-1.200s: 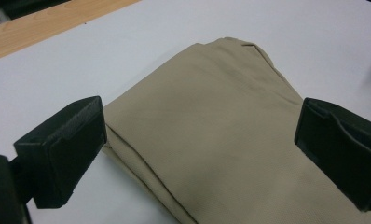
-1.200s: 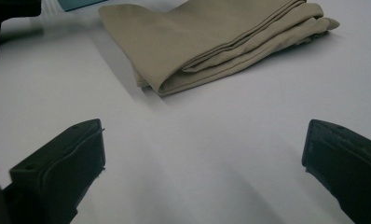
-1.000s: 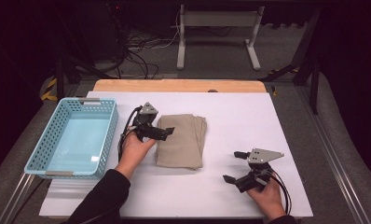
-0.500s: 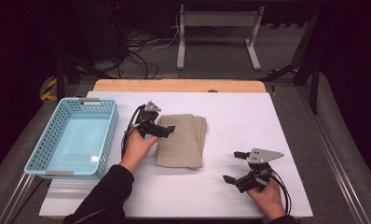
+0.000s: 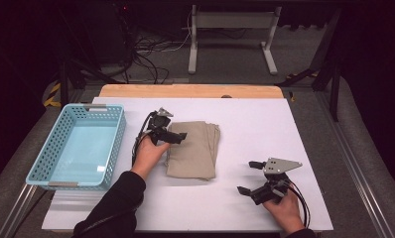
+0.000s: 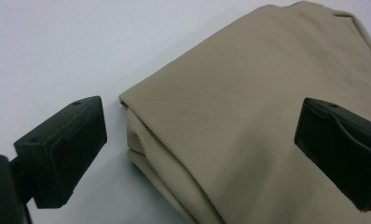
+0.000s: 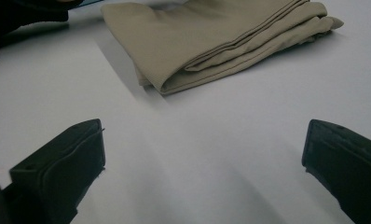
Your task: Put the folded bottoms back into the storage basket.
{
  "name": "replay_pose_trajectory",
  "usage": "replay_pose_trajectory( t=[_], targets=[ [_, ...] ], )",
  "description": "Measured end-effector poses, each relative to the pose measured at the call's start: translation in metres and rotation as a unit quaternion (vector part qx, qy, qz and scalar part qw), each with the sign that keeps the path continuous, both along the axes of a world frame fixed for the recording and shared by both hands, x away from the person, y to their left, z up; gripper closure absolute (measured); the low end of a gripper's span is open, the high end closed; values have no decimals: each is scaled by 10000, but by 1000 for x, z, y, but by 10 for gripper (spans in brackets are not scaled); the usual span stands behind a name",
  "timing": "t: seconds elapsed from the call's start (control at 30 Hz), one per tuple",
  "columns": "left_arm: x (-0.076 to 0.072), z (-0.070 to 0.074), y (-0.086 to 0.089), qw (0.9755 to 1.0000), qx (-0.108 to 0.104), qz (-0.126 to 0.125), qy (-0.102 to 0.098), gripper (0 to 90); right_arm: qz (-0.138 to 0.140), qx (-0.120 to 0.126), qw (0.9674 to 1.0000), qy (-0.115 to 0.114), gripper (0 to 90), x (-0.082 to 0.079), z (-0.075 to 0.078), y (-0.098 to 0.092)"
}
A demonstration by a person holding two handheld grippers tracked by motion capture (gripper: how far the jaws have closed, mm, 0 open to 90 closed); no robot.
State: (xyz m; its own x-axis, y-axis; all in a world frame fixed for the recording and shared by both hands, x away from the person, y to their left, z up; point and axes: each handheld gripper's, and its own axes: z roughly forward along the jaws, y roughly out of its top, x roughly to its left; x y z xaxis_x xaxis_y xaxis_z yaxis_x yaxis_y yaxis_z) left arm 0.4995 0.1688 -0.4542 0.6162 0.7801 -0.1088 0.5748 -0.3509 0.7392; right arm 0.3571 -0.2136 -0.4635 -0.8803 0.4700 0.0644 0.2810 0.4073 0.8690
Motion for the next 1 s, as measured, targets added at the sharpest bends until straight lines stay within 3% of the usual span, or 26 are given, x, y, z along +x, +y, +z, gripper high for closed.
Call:
replay_pose_trajectory(
  t=[0.13,0.43,1.0],
  targets=[
    [4,-4,-2,9998,75,153,81,52,2,-3,10000,3,0,0,0,0],
    [9,-12,-7,9996,48,169,240,61,9,1,10000,23,1,0,0,0],
    [9,-14,-21,9997,200,3,154,155,35,-49,10000,35,1,0,-1,1]
  ],
)
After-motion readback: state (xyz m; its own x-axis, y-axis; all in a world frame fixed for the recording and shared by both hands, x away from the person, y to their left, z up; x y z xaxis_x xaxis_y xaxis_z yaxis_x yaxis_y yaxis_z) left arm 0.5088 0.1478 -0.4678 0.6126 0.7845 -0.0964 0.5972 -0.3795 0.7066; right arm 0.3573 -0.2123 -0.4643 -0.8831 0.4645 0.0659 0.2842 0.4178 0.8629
